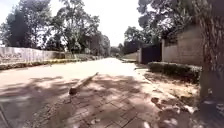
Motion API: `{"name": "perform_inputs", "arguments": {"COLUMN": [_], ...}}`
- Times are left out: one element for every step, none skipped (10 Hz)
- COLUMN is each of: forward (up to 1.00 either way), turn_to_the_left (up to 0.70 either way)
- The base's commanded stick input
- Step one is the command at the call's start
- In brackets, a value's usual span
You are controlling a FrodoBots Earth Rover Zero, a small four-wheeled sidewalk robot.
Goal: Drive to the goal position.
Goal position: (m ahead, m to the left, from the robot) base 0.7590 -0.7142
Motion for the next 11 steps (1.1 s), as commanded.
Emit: {"name": "perform_inputs", "arguments": {"forward": [0.50,0.57,0.65,0.70,0.70,0.70,0.70,0.70,0.70,0.70,0.70], "turn_to_the_left": [0.00,0.00,0.00,0.00,0.00,0.00,0.00,0.00,0.00,0.00,0.00]}}
